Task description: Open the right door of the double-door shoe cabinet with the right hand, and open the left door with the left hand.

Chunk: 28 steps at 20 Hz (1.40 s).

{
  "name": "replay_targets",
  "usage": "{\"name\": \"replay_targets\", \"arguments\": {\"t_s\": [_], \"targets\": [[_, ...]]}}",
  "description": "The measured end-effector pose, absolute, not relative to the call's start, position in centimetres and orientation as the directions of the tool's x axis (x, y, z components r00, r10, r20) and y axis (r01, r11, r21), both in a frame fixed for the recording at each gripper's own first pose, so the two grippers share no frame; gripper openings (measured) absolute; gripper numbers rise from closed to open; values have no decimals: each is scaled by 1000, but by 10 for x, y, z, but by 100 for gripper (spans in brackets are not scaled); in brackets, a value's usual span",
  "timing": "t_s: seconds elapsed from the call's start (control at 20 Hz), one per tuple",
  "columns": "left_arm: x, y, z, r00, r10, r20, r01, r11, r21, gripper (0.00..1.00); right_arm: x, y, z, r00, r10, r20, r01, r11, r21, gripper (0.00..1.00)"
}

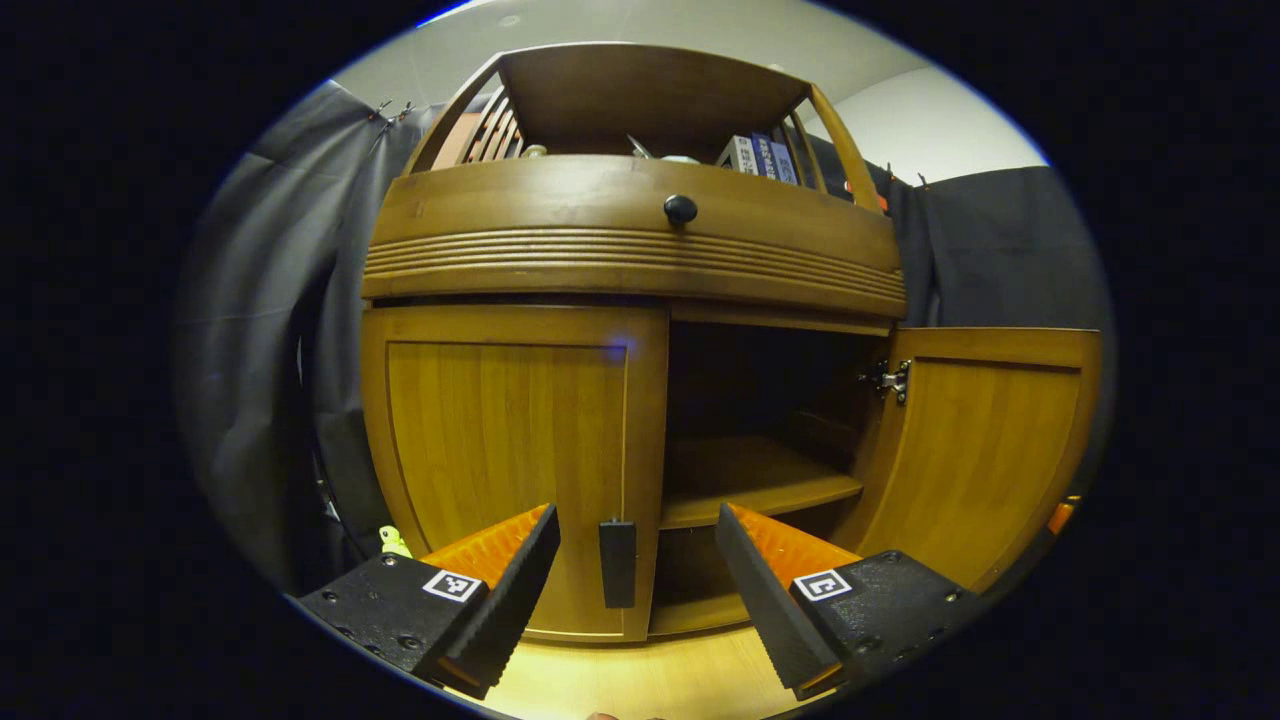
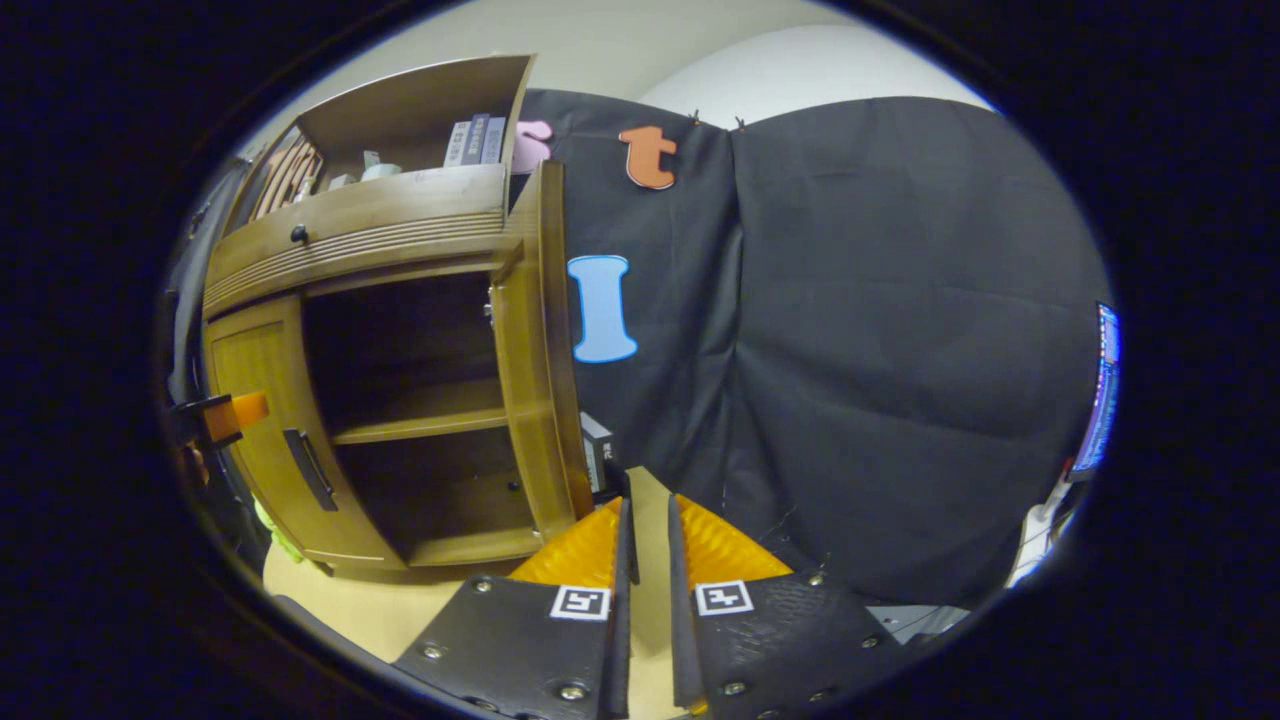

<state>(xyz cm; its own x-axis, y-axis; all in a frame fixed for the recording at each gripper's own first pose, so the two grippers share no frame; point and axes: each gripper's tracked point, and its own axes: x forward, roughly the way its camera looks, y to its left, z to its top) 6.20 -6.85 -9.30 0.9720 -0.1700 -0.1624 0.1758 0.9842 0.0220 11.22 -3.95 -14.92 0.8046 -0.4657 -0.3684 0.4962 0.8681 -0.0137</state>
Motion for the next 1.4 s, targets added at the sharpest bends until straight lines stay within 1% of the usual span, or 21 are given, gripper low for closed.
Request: {"name": "replay_targets", "arguments": {"t_s": [0.15,0.2,0.25,0.3,0.45,0.6,0.65,0.7,0.75,0.8,0.85,0.95,1.0,1.05,1.1,1.2,1.4], "targets": [[74,-69,-111,966,-168,-199,174,985,10,98,111,-46,-149,790,-492,-365,520,854,-26,17],[81,-70,-116,964,-170,-206,175,985,7,96,111,-49,-148,784,-504,-362,530,848,-32,17],[91,-72,-121,961,-169,-219,175,985,7,98,110,-51,-148,780,-513,-359,538,842,-35,17],[98,-72,-127,958,-167,-232,174,985,10,96,111,-53,-147,775,-523,-356,547,836,-37,17],[114,-72,-147,953,-151,-263,162,987,18,98,108,-59,-147,759,-545,-356,565,823,-56,17],[129,-72,-165,944,-138,-299,149,989,14,95,103,-67,-146,739,-572,-355,583,808,-86,17],[133,-71,-173,940,-134,-313,145,989,11,93,101,-69,-147,733,-579,-356,589,803,-92,17],[136,-70,-177,938,-126,-322,136,991,8,86,100,-71,-146,727,-587,-356,596,797,-97,17],[138,-68,-180,938,-118,-327,125,992,1,77,100,-72,-146,721,-593,-358,602,792,-98,17],[139,-67,-181,936,-116,-331,119,993,-10,79,99,-73,-144,717,-598,-357,608,788,-99,17],[139,-65,-183,936,-113,-334,113,993,-21,68,98,-74,-145,714,-604,-355,614,783,-98,17],[141,-60,-187,934,-97,-342,97,995,-19,67,98,-76,-145,710,-609,-353,621,778,-93,17],[143,-57,-187,936,-87,-342,86,996,-17,58,99,-76,-144,711,-609,-352,622,778,-90,17],[146,-55,-189,937,-79,-339,77,997,-19,47,100,-75,-145,713,-607,-351,620,780,-87,17],[147,-57,-190,937,-86,-338,78,996,-37,40,100,-75,-144,717,-603,-350,618,782,-83,17],[147,-58,-192,936,-92,-341,84,996,-38,40,103,-73,-145,725,-593,-350,609,790,-76,17],[146,-55,-190,934,-87,-346,90,996,-9,35,104,-69,-143,745,-569,-348,586,807,-67,17]]}}
